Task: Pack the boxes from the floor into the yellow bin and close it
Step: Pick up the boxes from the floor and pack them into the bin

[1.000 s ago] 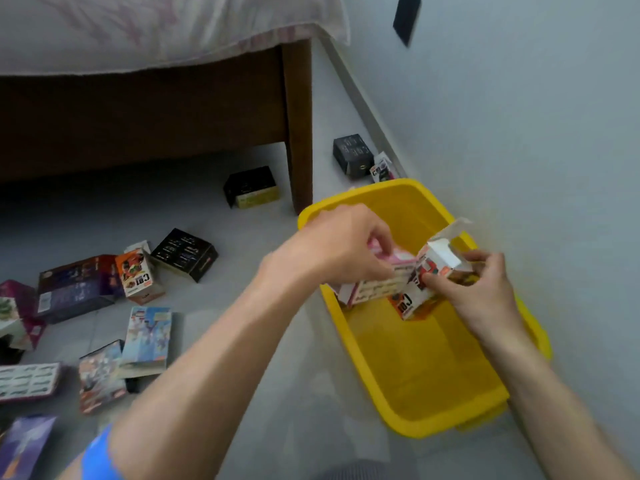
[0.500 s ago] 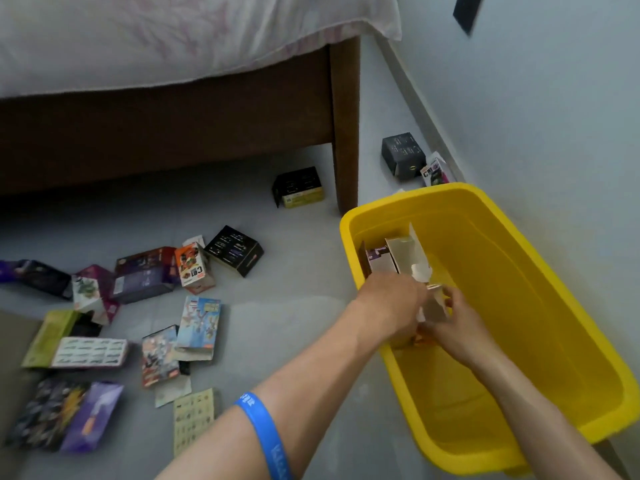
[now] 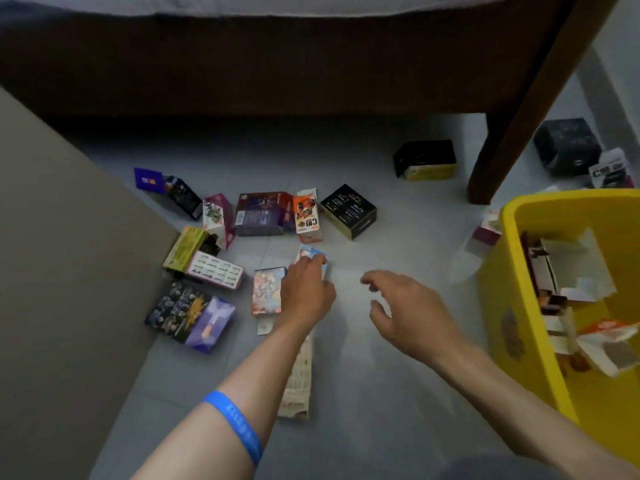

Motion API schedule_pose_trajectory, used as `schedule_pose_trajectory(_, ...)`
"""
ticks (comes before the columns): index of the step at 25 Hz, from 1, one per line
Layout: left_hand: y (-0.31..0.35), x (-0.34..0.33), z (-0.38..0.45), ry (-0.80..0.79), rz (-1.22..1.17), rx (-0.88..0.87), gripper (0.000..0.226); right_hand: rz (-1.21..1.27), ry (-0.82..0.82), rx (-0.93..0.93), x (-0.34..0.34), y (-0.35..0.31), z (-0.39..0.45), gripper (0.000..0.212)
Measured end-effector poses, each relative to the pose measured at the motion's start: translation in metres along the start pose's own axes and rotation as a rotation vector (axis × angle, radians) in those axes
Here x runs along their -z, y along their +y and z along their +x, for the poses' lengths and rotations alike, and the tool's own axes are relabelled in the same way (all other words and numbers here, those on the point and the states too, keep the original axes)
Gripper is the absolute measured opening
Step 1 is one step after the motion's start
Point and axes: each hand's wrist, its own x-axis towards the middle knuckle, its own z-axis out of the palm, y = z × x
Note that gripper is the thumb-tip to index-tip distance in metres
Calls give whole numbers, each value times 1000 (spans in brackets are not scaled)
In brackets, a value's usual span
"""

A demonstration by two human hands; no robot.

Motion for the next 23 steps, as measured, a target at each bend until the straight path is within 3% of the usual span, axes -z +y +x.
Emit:
schedule_pose_trajectory(3,-50,-9,12,-197,145,-21,63,-205,-385,306,-73,-13,0,62)
schedule_pose_trajectory(5,-66,-10,25,-218,66,-59,70,-272,-463,472,-112,-17,-2,83)
schedule_pose_trajectory(7,-82,-5,32,-126,34,-90,71,-349,-537,682,-136,-22,-2,107)
schedule_pose_trajectory(9,-106,3,36,-156,152,-91,75,-395,-611,841,-150,-28,4,112)
schedule_pose_trajectory(12,-144,13,29,-428,271,-122,85,-402,-651,796,-161,-37,8,89)
schedule_pose_trajectory(15,-149,13,24,-388,495,-195,93,-458,-561,699,-165,-42,-1,77)
schedule_pose_trajectory(19,-135,7,26,-302,920,-392,76,-527,-543,676,-168,-37,-5,76)
schedule_pose_trajectory(21,-125,5,31,-388,953,-384,69,-530,-553,580,-163,-29,-2,74)
schedule_pose_trajectory(23,-113,6,38,-428,835,-343,57,-521,-534,414,-153,-17,-1,76)
